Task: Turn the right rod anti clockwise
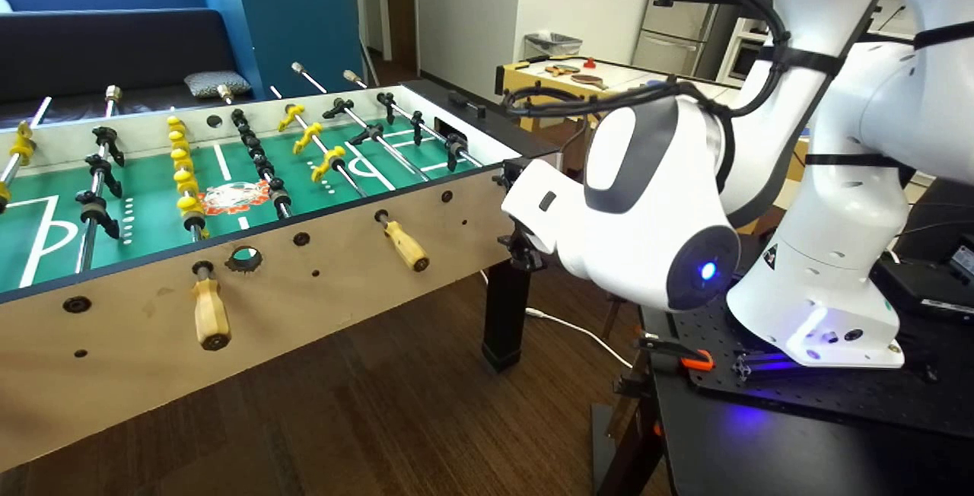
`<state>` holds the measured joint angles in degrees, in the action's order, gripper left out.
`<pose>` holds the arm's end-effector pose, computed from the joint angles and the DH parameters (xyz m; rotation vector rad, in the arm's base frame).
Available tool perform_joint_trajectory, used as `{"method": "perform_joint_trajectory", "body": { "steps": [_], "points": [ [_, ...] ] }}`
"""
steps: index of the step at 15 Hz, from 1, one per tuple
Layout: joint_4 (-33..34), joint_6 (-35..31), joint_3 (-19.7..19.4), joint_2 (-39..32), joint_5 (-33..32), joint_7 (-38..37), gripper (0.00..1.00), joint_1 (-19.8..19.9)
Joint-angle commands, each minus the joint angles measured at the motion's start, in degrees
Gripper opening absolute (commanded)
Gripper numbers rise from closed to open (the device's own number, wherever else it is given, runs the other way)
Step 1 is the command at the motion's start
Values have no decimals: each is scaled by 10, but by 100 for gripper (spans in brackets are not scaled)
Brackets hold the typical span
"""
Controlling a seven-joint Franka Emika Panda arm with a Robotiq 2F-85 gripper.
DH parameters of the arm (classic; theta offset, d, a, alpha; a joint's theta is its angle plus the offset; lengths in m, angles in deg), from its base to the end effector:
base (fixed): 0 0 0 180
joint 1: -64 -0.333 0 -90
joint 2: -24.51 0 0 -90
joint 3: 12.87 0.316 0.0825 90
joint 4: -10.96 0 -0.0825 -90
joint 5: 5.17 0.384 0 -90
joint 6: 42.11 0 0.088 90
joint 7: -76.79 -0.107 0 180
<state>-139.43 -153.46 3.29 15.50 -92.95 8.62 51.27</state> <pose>0.3665 0.1308 0.1872 1.9108 0.5810 0.4032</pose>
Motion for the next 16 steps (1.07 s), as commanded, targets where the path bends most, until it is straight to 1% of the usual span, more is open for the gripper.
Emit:
{"method": "perform_joint_trajectory", "body": {
  "steps": [1,6,8,9,11,13,14,16],
  "points": [
    [44,56,-1,-93,-10,-157,100,-21],
    [68,48,-3,-188,-2,-381,100,-21],
    [75,68,-5,-207,-8,-450,100,-28],
    [59,42,2,-188,-5,-400,100,-15],
    [68,53,2,-205,-5,-434,100,-17],
    [72,54,2,-208,-5,-437,100,-18],
    [76,43,1,-210,-15,-456,100,-15],
    [81,12,-2,-215,-33,-519,100,-6]
  ]
}}
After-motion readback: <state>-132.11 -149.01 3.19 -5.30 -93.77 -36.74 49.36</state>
